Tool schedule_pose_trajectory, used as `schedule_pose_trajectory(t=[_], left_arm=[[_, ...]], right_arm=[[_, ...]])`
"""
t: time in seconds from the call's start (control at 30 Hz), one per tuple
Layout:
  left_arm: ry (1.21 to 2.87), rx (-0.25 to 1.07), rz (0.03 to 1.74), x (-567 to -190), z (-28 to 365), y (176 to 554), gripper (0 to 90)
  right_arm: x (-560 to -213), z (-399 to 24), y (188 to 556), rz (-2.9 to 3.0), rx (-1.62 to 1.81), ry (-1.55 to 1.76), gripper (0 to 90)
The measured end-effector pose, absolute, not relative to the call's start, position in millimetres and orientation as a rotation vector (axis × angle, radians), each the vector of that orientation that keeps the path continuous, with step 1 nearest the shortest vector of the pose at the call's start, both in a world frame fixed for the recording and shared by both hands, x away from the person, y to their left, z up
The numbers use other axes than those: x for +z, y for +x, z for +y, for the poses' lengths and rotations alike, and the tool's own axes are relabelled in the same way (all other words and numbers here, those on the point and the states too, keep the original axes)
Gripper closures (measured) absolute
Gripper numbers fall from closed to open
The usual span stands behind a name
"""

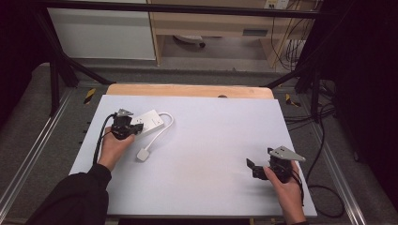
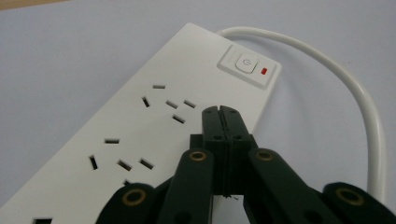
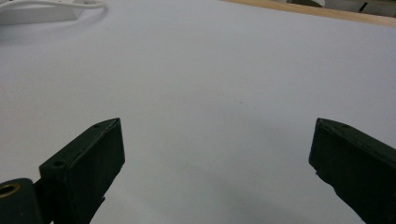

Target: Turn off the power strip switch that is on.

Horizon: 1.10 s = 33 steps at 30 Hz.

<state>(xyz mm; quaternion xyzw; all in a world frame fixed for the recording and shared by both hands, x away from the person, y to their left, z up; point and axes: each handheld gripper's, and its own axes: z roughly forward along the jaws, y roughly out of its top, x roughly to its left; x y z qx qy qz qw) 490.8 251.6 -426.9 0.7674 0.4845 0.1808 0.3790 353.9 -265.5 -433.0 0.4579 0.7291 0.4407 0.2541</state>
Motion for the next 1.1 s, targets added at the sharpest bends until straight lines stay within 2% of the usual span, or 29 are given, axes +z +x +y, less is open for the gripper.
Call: schedule_pose_trajectory(t=[1.1], left_arm=[[1.945,0.48,1.235,-429.0,254.5,488.2,90.0]], right_arm=[[-433.6,-264.7,354.4,1.995,1.193,1.245,3.7]])
